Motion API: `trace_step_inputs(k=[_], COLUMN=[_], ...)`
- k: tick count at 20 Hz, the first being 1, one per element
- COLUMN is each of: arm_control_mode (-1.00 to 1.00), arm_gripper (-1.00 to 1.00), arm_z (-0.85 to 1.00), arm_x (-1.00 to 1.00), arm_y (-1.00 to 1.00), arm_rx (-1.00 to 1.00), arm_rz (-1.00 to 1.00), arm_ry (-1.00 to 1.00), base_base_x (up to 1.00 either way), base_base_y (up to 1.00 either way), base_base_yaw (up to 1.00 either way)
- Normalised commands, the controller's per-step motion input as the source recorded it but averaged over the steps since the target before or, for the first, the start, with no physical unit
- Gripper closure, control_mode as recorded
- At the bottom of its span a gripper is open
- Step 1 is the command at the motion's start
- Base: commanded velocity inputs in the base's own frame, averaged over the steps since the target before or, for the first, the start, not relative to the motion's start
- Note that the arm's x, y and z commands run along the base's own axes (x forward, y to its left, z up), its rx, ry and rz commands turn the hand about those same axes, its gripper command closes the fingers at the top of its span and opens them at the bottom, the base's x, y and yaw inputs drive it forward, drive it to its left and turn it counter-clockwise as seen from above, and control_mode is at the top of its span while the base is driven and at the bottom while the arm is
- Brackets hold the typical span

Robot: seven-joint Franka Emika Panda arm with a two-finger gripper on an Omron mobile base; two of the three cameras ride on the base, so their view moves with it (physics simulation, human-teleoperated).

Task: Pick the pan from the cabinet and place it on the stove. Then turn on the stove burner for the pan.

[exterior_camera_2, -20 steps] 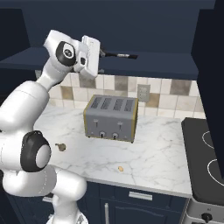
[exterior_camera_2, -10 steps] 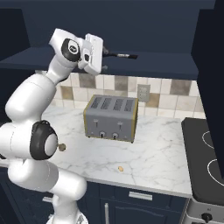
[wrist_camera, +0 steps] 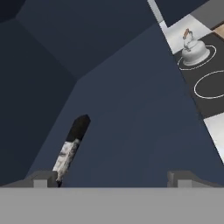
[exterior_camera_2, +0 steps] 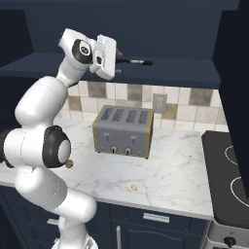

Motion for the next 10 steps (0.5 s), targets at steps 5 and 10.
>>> trace_step_inputs(k=[5,10], arm_control_mode=[-1.0,-1.0], arm_gripper=[-1.0,-1.0], arm_z=[0.0,0.0], arm_x=[0.25,0.24], arm_y=[0.0,0.0], arm_rx=[0.0,0.0], arm_rz=[0.0,0.0], arm_ry=[0.0,0.0], base_base_x=[0.0,0.0], base_base_y=[0.0,0.0], base_base_yaw=[0.0,0.0])
